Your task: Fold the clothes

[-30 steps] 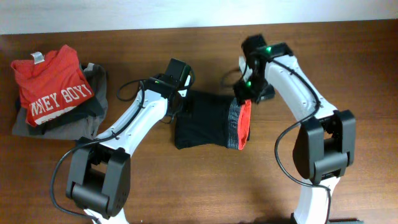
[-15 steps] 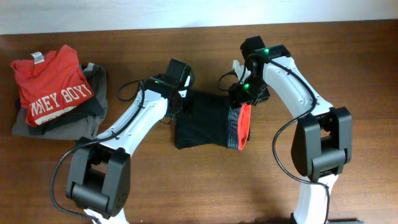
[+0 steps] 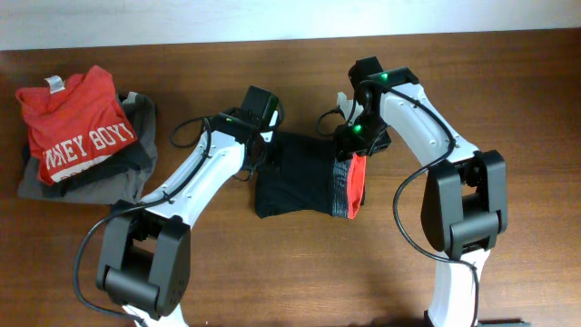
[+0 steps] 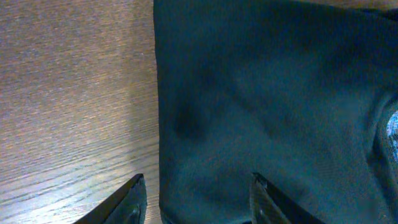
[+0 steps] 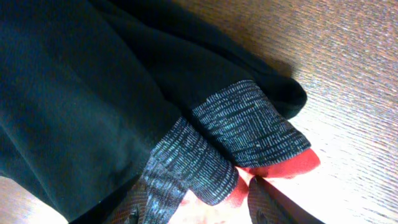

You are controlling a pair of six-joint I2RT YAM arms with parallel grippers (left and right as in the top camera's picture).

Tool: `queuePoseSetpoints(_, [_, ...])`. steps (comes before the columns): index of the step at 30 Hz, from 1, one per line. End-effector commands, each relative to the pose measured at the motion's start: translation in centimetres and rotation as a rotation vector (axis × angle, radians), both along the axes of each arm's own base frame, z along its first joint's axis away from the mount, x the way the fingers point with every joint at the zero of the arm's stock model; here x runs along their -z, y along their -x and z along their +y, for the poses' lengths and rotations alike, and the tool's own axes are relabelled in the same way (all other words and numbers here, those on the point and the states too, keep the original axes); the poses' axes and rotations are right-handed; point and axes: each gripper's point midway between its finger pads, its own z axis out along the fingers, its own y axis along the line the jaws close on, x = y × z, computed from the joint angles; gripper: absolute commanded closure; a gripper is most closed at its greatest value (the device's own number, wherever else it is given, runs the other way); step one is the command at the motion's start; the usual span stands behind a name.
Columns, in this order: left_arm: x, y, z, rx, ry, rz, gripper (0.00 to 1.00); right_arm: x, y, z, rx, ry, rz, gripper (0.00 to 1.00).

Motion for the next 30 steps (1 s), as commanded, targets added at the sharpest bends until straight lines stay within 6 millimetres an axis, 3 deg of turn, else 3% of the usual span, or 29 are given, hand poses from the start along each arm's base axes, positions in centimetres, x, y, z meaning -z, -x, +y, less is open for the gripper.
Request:
queuePoseSetpoints(1, [-0.4, -0.6, 0.0, 0.007, -0.003, -0.019, 0.47, 0.4, 0.3, 0.3, -0.012, -0.010, 0.013, 0.44])
queuePoseSetpoints(3, [-0.4, -0.6, 0.0, 0.007, -0.003, -0.019, 0.47, 0.5, 0.2, 0.3, -0.014, -0.010, 0.012, 0.54])
queuePoseSetpoints(4, [-0.4, -0.6, 0.0, 0.007, -0.003, -0.019, 0.47, 0.6, 0.3, 0.3, -0.013, -0.011, 0.013, 0.65])
queuePoseSetpoints(5, [-0.4, -0.6, 0.0, 0.007, -0.003, -0.019, 0.47, 0.6, 0.3, 0.3, -0.013, -0.010, 0.014, 0.83])
queuePoseSetpoints(7, [-0.4, -0.6, 0.0, 0.007, -0.003, -0.019, 0.46, 0.7, 0.4, 0.2, -0.013, -0.008, 0.019, 0.95])
queuePoseSetpoints(10, [-0.4, -0.5, 0.0, 0.007, -0.003, -0.018, 0.42, 0.6, 0.1, -0.4, -0.031, 0.020, 0.003, 0.96])
queuePoseSetpoints(17, [0.0, -0.3, 0.1, 0.007, -0.009, -0.004, 0.42, -1.9, -4.0, -4.0, 0.021, 0.157, -0.143, 0.96])
queuePoseSetpoints(20, [0.9, 0.0, 0.2, 0.008, -0.018, 0.017, 0.43, -2.8, -5.4, -4.6, 0.043, 0.153, -0.192, 0.96])
queuePoseSetpoints(30, [4.8, 1.6, -1.1, 0.051, -0.053, 0.107, 0.43, -2.7, -5.9, -5.1, 0.048, 0.178, -0.211, 0.96])
